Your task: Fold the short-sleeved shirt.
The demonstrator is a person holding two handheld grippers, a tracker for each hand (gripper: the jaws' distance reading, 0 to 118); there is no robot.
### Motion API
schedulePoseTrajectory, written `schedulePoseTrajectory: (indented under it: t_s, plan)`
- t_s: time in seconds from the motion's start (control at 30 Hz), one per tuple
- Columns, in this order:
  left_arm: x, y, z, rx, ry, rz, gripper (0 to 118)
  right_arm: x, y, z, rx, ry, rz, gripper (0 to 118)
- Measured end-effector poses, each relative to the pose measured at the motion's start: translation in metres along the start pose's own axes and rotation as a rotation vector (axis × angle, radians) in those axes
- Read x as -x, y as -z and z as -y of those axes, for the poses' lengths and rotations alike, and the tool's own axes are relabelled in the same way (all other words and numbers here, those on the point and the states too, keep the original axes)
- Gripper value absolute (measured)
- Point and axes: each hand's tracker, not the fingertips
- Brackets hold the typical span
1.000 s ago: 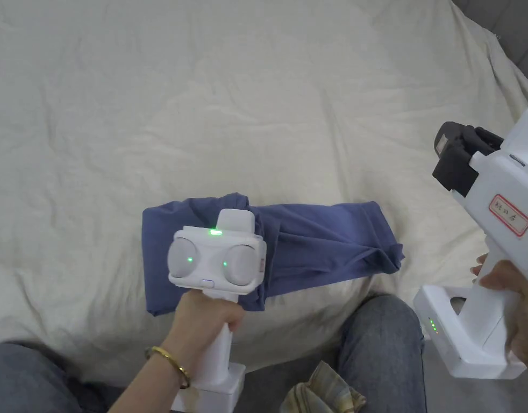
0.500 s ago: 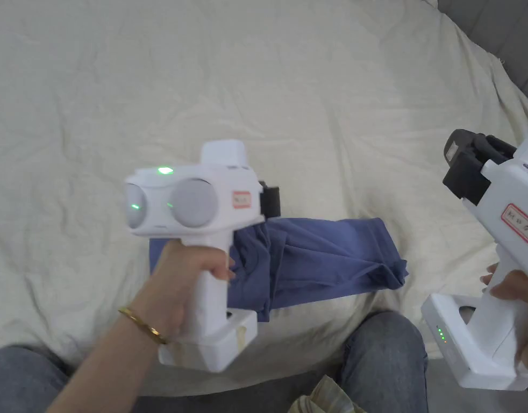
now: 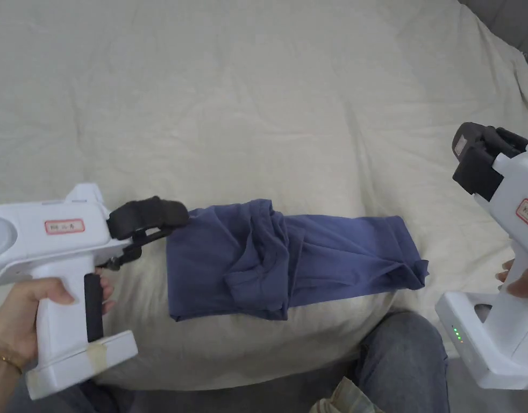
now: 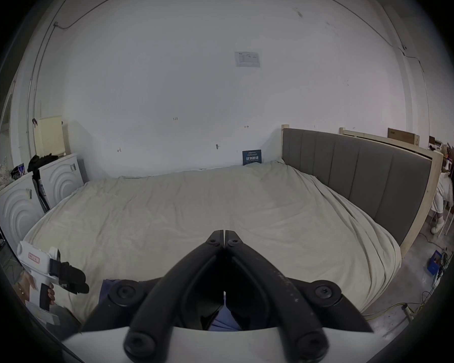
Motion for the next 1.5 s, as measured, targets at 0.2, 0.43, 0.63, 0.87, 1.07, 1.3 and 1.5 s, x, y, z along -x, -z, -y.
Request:
schedulePoseTrajectory:
  t_s: [0.2, 0.43, 0.63, 0.87, 1.07, 1.3, 1.5]
  plan:
    - [0.032, 0.016, 0.014, 0.019, -0.119, 0.163, 118, 0.008, 0.007, -0.002, 0.022, -0.025, 0.014, 1]
    - [0.032, 0.045, 0.018, 0.047, -0.161, 0.261, 97, 0.008, 0.012, -0.002, 0.043, -0.027, 0.031, 1]
    - [0.031, 0.06, 0.018, 0.026, -0.225, 0.134, 15, 0.005, 0.013, 0.002, 0.063, -0.028, 0.04, 1]
    - [-0.006, 0.05, -0.01, 0.054, -0.219, -0.043, 13, 0.003, 0.017, 0.004, 0.071, -0.017, 0.034, 1]
    - [0.004, -0.005, -0.054, -0.055, -0.196, -0.278, 13, 0.007, 0.019, 0.0, 0.06, -0.026, 0.009, 1]
    - [-0.025, -0.072, -0.078, -0.185, -0.081, -0.605, 13, 0.012, 0.027, 0.0, 0.052, 0.001, -0.025, 1]
    - [-0.116, -0.049, -0.058, -0.188, 0.114, -0.582, 13, 0.021, 0.025, -0.002, 0.042, 0.007, -0.06, 1]
